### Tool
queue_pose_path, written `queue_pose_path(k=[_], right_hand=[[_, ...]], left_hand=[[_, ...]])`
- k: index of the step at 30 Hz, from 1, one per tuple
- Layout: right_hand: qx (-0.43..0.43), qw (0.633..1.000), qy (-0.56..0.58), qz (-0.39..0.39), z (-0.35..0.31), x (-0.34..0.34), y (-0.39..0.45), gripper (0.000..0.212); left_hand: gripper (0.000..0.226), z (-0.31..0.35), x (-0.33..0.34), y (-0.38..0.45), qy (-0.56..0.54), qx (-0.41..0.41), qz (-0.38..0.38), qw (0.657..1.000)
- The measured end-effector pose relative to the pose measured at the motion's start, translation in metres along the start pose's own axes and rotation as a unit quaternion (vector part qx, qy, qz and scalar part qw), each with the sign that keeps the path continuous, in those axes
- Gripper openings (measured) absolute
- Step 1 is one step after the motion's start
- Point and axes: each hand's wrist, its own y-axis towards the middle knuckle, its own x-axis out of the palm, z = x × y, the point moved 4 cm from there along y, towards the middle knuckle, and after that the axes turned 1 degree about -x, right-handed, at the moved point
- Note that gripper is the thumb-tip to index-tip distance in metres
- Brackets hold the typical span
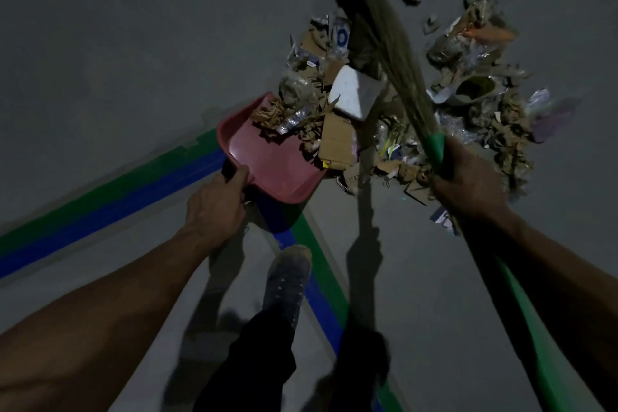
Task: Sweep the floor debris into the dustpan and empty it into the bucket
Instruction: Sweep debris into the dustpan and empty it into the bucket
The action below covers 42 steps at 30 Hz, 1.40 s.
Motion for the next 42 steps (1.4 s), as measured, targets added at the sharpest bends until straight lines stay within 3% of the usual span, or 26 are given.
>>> queue_pose_path(k=[9, 15, 21, 24, 30, 36, 42], right_hand=[[-0.009, 0.999, -0.030, -0.042, -0.055, 0.010, 0.093, 0.030], [-0.047, 0.995, -0.059, -0.069, -0.050, 0.051, 0.038, 0.032], [-0.060, 0.992, -0.027, -0.111, -0.047, 0.088, -0.021, 0.055], [-0.063, 0.995, 0.014, -0.071, -0.037, 0.083, -0.039, 0.061], [0.003, 0.997, 0.063, 0.032, -0.001, 0.036, -0.021, 0.055], [0.113, 0.993, 0.039, -0.009, 0.025, 0.019, 0.028, 0.046], [0.073, 0.996, 0.044, -0.039, 0.024, 0.038, 0.028, 0.035]], left_hand=[[0.054, -0.015, 0.003, 0.009, 0.000, -0.011, 0.017, 1.000], [0.056, -0.005, -0.009, 0.026, 0.028, 0.002, 0.016, 0.999], [0.051, 0.005, -0.019, 0.035, 0.035, 0.009, 0.002, 0.999], [0.052, 0.004, -0.018, 0.031, 0.035, 0.025, -0.003, 0.999], [0.069, -0.012, -0.015, 0.024, 0.081, 0.049, -0.023, 0.995], [0.062, -0.010, -0.009, 0.027, 0.097, 0.076, -0.007, 0.992], [0.056, 0.008, -0.005, 0.042, 0.088, 0.103, 0.011, 0.991]])
